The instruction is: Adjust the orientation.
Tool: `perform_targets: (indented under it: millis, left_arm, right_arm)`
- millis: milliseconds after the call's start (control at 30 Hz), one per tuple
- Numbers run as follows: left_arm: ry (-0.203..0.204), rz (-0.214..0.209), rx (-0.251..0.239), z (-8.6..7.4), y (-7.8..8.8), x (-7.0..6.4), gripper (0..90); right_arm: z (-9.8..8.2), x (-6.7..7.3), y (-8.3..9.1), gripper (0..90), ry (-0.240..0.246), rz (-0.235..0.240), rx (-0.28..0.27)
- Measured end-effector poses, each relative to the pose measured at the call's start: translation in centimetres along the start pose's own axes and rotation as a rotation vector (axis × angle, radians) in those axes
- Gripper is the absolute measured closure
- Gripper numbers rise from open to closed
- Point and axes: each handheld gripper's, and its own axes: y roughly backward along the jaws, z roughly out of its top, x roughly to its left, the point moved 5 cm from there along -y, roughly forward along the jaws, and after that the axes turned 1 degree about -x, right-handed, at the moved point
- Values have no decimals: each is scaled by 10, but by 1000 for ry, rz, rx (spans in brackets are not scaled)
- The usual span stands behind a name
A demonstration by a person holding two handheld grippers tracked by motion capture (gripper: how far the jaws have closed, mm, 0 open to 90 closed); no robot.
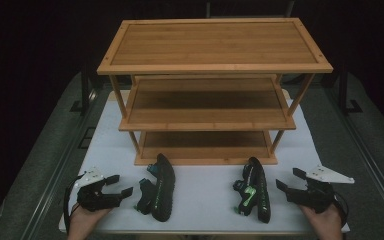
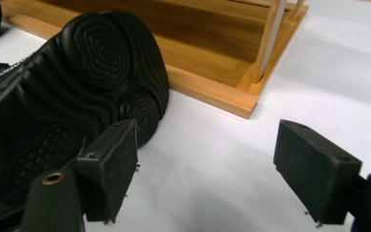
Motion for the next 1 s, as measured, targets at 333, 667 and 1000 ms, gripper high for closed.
perform_targets:
  millis: [333,667,1000]
  left_arm:
    - [-89,-34,43,5,-13,-17,444]
    - [-130,-78,41,11,-27,-30,573]
    - [-132,-131,6,23,-27,-41,597]
  right_arm:
    - [1,-2,1,236,-4,0,-10]
    - [0,-1,0,236,3,0,0]
    - [-1,0,-1,236,10,0,9]
